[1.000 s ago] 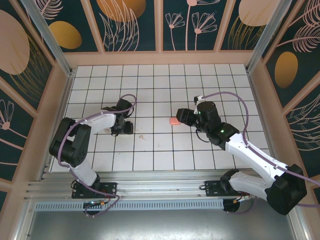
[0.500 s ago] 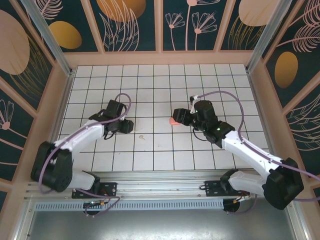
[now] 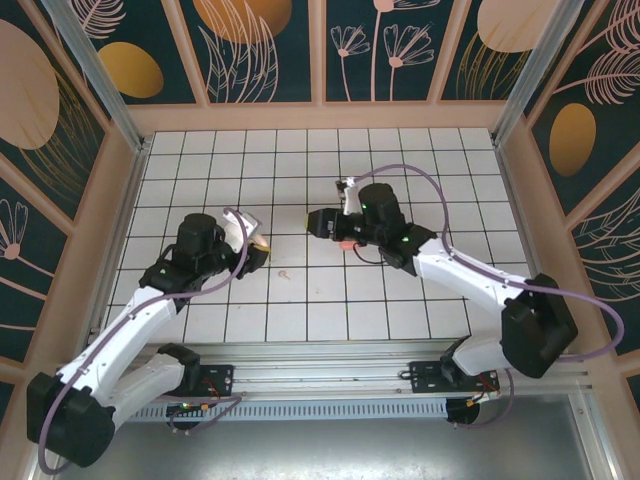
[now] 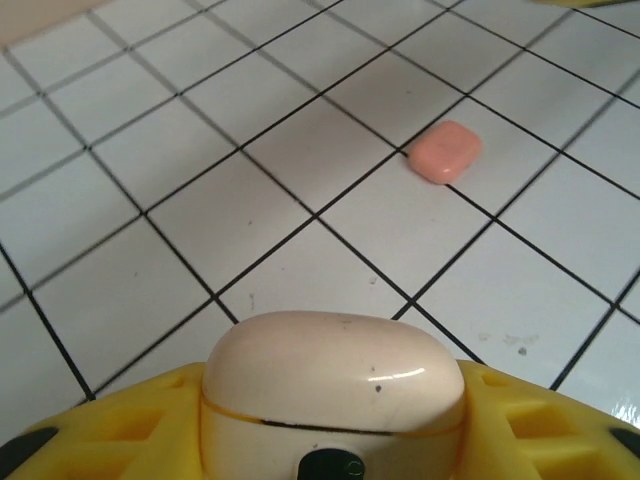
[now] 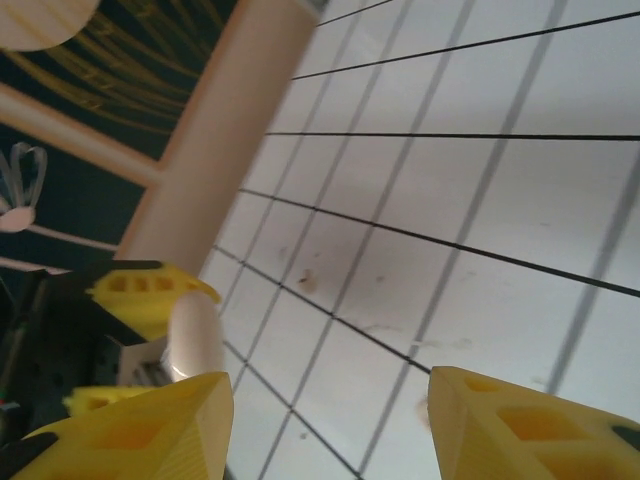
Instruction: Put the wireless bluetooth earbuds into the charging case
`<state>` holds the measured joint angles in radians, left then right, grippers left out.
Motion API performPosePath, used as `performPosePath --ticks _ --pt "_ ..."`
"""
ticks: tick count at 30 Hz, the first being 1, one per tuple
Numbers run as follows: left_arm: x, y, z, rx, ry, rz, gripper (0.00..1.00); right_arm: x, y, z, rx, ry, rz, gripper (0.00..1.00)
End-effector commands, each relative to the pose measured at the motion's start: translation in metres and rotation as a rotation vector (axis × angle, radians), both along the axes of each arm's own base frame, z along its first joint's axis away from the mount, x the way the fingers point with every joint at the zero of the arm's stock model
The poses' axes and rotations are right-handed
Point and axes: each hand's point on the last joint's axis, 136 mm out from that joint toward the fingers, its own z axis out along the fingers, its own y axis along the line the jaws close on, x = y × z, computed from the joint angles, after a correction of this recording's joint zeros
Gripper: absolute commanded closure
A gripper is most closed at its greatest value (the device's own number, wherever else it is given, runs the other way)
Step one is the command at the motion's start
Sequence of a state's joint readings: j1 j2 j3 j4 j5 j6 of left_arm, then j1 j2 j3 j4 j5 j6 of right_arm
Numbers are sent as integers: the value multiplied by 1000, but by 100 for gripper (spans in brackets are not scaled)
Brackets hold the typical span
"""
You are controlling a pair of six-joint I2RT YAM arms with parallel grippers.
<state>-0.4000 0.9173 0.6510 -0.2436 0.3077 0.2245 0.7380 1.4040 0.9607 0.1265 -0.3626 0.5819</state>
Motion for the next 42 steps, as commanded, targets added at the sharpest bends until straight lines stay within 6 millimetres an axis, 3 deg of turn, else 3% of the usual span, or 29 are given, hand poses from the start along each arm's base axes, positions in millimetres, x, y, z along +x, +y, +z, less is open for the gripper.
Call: performPosePath --ticks 1,6,19,31,42 --pt "-14 -10 17 19 -176 -165 74 -15 35 25 69 -52 139 46" --pt "-27 -8 28 32 -325 -219 72 -31 61 24 101 -39 238 46" --pt "-25 -4 26 48 -335 -191 71 -62 80 21 150 0 387 47" --pt "-24 -4 32 36 -343 -187 72 -71 97 9 130 47 439 47" --pt "-24 -6 37 20 -349 -188 72 -75 109 2 104 82 476 54"
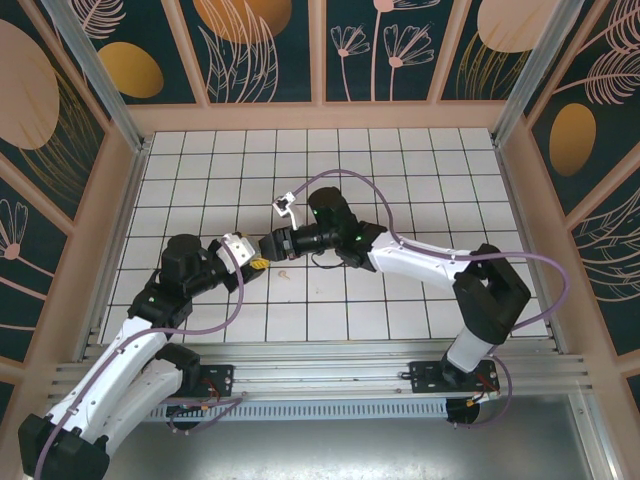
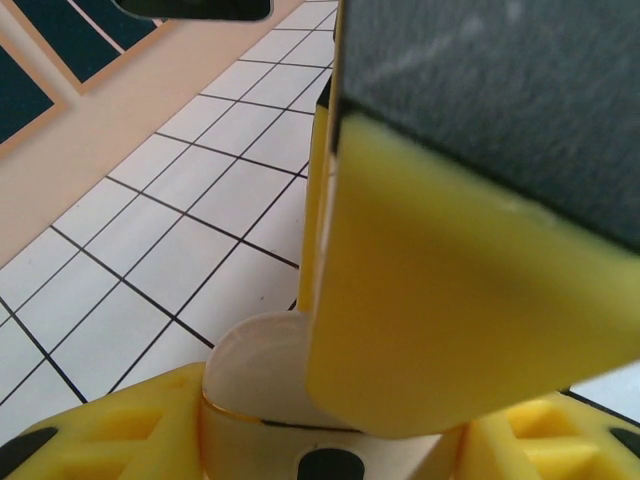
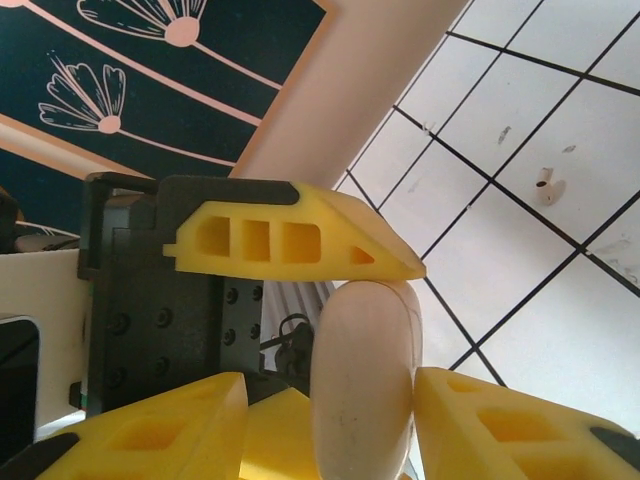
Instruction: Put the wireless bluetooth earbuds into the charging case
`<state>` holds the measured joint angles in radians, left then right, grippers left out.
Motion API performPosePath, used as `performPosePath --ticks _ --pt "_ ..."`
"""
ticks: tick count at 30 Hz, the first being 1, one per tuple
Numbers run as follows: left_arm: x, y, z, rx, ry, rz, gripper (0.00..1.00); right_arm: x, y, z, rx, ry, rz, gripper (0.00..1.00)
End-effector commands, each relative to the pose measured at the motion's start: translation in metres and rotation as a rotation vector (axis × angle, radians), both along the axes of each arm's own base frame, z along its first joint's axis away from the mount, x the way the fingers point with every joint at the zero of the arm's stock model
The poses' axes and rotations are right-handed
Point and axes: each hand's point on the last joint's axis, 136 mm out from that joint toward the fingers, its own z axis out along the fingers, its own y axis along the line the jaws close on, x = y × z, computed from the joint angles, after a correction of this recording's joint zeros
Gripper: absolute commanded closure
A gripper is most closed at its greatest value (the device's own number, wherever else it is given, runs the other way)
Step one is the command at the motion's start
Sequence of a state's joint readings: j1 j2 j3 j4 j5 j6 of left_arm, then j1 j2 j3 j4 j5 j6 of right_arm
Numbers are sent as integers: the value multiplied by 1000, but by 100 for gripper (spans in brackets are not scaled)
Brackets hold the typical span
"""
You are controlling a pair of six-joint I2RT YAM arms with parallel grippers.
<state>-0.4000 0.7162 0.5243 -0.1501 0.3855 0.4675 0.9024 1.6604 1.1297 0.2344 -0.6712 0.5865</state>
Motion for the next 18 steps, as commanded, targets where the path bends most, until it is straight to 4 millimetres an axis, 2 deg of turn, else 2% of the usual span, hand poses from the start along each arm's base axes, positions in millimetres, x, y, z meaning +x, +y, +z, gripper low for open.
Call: performPosePath --ticks 1,5,13,18 --pt "3 -4 18 -36 -50 -15 72 -3 8 6 4 6 26 55" --pt "2 -5 21 -40 -57 -20 72 -2 9 4 -5 5 27 62" --pt "2 -5 26 -47 -69 -20 71 -1 12 0 -11 10 27 62" --pt "4 -4 30 -48 -79 -14 67 1 11 0 -9 -3 11 68"
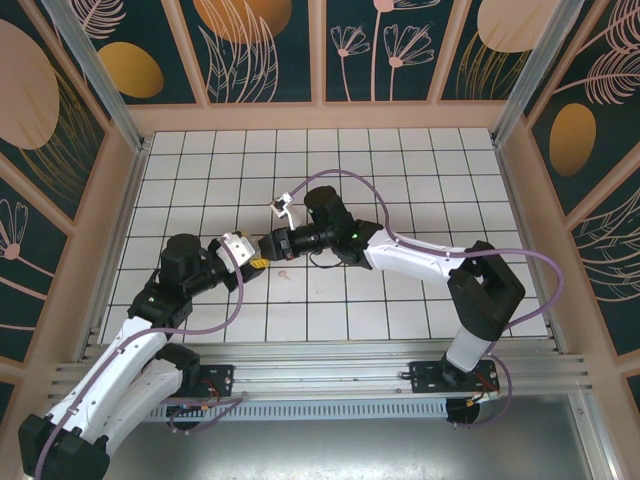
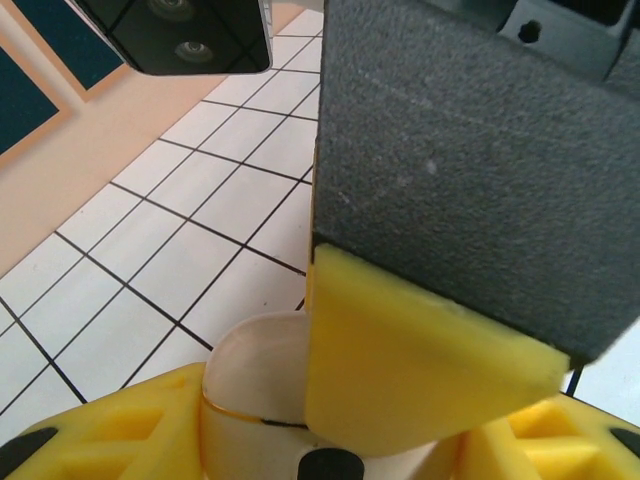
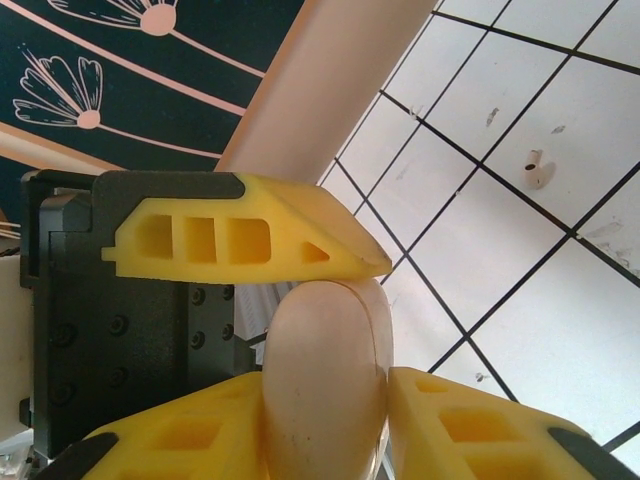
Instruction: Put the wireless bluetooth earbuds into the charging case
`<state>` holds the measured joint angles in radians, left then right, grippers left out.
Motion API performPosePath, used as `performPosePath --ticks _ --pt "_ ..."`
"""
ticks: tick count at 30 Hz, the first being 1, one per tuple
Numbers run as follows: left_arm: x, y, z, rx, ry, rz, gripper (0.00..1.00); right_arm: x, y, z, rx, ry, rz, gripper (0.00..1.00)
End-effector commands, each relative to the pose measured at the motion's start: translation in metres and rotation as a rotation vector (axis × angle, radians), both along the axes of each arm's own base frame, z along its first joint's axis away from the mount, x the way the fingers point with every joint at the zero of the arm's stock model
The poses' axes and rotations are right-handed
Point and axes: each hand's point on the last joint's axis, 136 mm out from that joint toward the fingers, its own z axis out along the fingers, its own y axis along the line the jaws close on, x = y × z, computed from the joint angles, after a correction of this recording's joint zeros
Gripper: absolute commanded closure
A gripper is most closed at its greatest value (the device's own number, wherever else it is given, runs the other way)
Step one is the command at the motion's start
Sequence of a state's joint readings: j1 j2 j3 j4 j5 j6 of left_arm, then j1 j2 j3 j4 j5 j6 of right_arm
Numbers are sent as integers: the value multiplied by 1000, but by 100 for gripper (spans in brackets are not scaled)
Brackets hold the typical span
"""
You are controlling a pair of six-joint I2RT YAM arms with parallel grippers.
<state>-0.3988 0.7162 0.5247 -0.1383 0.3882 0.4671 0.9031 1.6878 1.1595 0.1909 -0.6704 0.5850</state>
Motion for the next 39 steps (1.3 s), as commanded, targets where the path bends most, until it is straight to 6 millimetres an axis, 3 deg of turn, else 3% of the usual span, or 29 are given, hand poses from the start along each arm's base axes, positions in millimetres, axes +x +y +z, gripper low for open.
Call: performPosePath --ticks 1,6,9,14,16,20,23,28,39 --pt "3 -4 28 -42 -70 -14 64 0 6 10 24 -36 1 69" --pt "0 -5 29 -34 -68 -35 46 7 -8 13 20 -117 -57 73" --pt "-3 -7 27 -20 -54 -58 35 12 -27 16 40 -156 -100 74" --pt "-6 -13 27 -20 -13 -100 31 14 -62 22 86 -236 -148 75" --pt "-8 -17 26 -20 8 -123 31 15 -76 23 86 -284 -158 75" --pt "-12 -25 23 -6 61 -192 40 12 -100 27 92 -427 -144 75" --pt "-15 -31 23 15 85 -250 44 -1 -110 31 101 -564 -58 74" --pt "-23 -41 32 1 70 -356 47 -30 -118 34 129 -747 155 72" --pt "-40 -53 32 -13 68 -480 51 -46 -119 14 56 -1047 423 75"
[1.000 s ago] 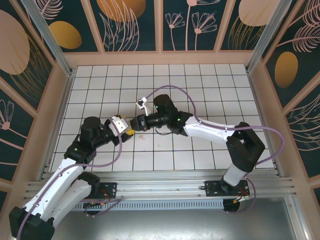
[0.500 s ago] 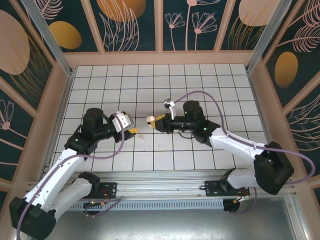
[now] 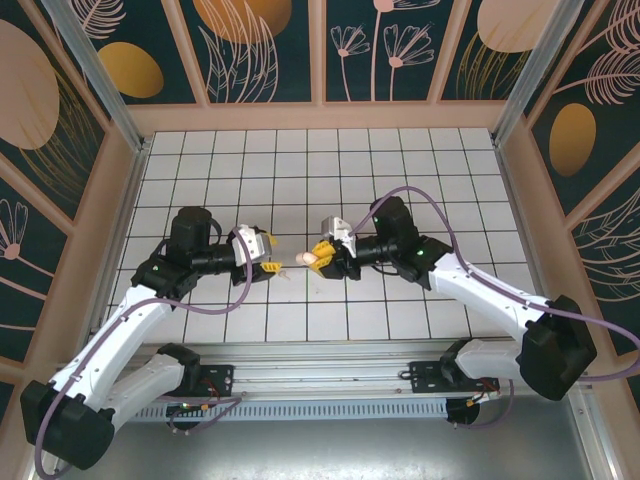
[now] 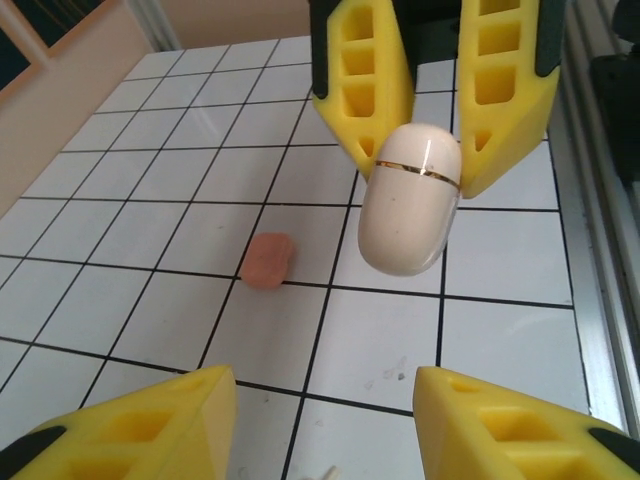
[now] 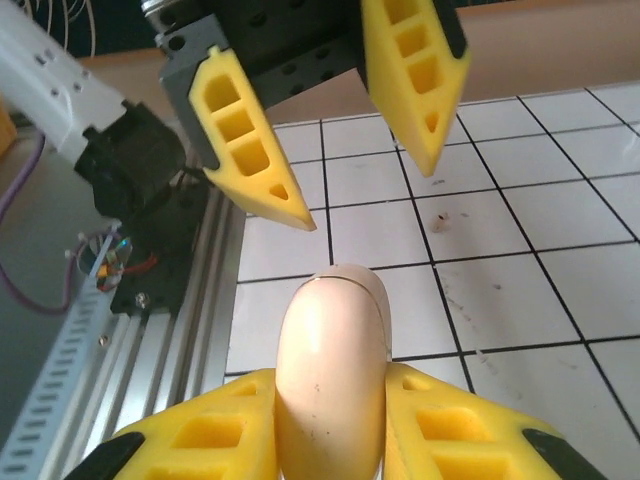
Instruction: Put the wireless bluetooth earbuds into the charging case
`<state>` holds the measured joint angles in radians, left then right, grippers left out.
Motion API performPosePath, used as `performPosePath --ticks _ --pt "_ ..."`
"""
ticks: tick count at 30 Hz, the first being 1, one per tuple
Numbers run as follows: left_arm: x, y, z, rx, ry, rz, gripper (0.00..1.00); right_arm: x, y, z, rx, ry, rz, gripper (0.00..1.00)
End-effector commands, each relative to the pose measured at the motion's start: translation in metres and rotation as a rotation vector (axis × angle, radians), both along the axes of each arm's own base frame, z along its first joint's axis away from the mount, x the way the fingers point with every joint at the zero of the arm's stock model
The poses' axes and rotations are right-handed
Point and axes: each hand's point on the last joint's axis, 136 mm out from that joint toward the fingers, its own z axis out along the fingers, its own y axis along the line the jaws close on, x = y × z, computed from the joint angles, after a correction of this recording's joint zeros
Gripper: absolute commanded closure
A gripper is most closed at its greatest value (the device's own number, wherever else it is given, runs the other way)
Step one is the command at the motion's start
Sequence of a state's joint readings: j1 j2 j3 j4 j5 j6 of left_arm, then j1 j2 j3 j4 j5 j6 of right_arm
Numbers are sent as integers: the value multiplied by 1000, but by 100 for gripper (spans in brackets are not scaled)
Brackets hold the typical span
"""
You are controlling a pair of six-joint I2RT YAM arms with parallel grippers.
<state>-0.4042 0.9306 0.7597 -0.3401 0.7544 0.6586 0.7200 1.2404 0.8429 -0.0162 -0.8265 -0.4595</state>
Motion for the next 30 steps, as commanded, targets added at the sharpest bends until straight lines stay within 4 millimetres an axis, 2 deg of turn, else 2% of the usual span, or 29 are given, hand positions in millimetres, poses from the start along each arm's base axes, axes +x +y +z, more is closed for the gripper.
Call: performPosePath --ticks 1,4,9,18,30 --pt "-13 -8 4 -10 -8 -82 51 -12 1 0 -9 -203 142 74" --pt "-16 -12 -2 9 12 -100 51 -12 5 2 -7 -268 177 73" --pt "-24 -22 -13 46 43 -140 51 -8 15 4 -41 -275 217 73" --pt "-23 -26 -10 43 19 -143 57 -5 31 -2 -82 -267 268 73" --pt "-24 -28 -10 44 8 -148 80 -2 34 -1 -70 -273 261 74"
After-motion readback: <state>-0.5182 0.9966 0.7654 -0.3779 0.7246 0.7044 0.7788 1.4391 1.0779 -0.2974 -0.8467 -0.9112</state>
